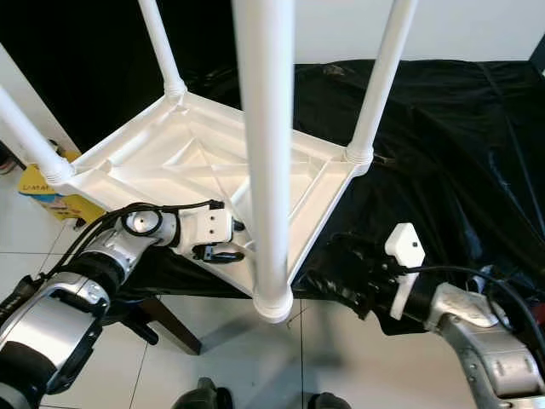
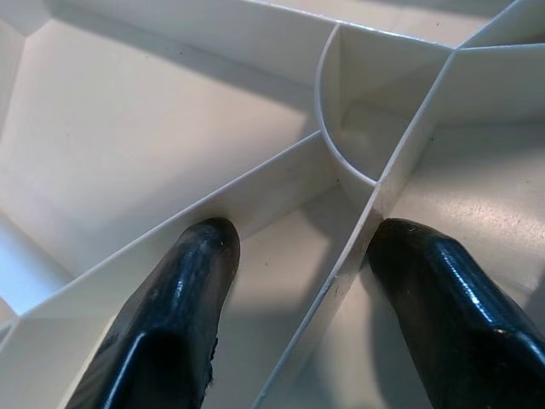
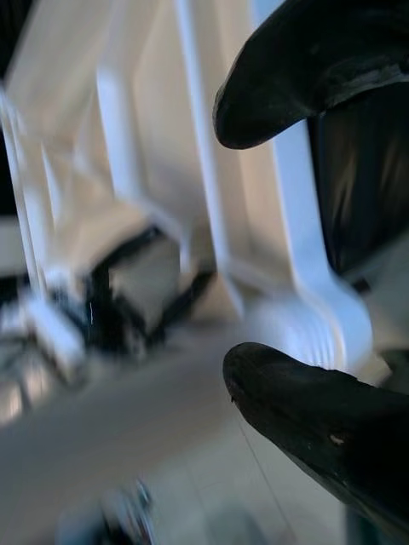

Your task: Building children table

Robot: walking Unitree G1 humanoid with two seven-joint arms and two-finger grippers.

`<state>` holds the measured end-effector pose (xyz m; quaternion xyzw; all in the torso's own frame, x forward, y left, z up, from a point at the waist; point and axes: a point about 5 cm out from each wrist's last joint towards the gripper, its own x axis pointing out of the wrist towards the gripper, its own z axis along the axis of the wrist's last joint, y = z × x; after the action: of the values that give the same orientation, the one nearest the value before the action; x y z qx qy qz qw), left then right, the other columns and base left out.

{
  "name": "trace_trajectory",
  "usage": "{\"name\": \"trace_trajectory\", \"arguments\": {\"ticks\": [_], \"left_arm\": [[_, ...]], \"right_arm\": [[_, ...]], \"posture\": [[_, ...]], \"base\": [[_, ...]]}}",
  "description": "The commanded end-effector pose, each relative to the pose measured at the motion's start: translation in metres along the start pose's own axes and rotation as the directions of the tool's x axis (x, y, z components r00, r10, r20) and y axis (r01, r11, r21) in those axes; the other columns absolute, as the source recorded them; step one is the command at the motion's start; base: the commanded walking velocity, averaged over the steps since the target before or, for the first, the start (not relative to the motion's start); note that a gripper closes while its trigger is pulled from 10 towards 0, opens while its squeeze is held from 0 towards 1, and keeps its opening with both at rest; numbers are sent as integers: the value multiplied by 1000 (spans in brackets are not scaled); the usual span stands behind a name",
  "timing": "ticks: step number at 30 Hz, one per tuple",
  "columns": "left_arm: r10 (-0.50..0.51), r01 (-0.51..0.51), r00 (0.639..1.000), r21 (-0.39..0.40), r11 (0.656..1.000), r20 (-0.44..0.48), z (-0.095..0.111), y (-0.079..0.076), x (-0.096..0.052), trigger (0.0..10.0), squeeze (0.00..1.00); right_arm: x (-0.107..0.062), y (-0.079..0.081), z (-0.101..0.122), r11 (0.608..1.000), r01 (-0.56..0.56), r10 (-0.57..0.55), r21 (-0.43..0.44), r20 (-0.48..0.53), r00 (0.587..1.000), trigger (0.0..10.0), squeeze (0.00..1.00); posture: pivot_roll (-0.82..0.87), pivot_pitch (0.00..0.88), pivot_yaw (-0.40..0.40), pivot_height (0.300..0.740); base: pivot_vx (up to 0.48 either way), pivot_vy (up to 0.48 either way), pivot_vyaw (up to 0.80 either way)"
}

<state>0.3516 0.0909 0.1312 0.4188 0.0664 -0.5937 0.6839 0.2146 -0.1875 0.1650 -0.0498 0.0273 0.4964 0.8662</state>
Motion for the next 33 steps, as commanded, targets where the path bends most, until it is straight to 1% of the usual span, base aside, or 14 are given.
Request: {"name": "trace_trajectory", "arguments": {"ticks": [1,4,8,11,14,15,18,19,20,21,23,25,27,33], "left_arm": [[396,-398,917,-18,917,-52,-8,8,8,10000,0],[411,-412,911,-23,911,-37,-4,12,8,10000,0],[452,-450,891,-45,892,35,9,23,6,10000,0],[462,-458,883,-74,886,79,14,25,4,10000,0],[487,-449,835,-194,872,255,33,31,-7,10000,0],[487,-449,835,-194,872,255,33,31,-7,10000,0],[488,-419,787,-254,872,376,49,30,-17,10000,0],[488,-419,787,-254,872,376,49,30,-17,10000,0],[485,-380,770,-312,871,414,55,29,-23,10000,0],[469,-308,721,-371,876,510,71,20,-39,10000,0],[468,-281,701,-395,875,538,77,16,-47,10000,0],[474,-277,699,-409,869,535,77,15,-49,10000,0],[496,-286,696,-433,855,519,74,6,-62,10000,0],[530,-318,706,-459,830,470,64,-10,-82,10000,0]], "right_arm": [[4,11,-1,996,-91,91,21,-13,996,10000,0],[6,16,0,991,-131,131,20,-26,991,10000,0],[20,22,-2,977,-211,211,16,-33,977,10000,0],[25,21,-3,979,-203,203,3,-26,979,10000,0],[42,17,-3,988,-152,152,-33,5,988,10000,0],[42,17,-3,988,-152,152,-33,5,988,10000,0],[56,16,-4,993,-110,111,-48,25,993,10000,0],[56,16,-4,993,-110,111,-48,25,993,10000,0],[63,16,-4,995,-82,84,-52,41,996,10000,0],[76,14,-1,999,-25,29,-45,86,996,10000,0],[80,14,1,999,-9,13,-44,105,994,10000,0],[81,14,1,999,-8,14,-49,109,994,10000,0],[80,6,0,997,37,-30,-62,120,992,10000,0],[73,-14,-3,986,150,-140,-67,127,982,10000,0]], "posture": [[-83,148,36,740],[-79,148,32,740],[-47,147,14,740],[-33,148,9,740],[-5,149,-2,740],[-5,149,-2,740],[6,150,-9,740],[6,150,-9,740],[15,148,-15,740],[24,148,-20,740],[28,147,-20,740],[28,147,-20,740],[29,146,-23,740],[30,146,-27,740]], "base": [[0,0,0],[0,0,0],[0,0,0],[0,0,0],[0,0,0],[0,0,0],[0,0,0],[0,0,0],[0,0,0],[0,0,0],[0,0,0],[0,0,0],[0,0,0],[0,0,0]]}}
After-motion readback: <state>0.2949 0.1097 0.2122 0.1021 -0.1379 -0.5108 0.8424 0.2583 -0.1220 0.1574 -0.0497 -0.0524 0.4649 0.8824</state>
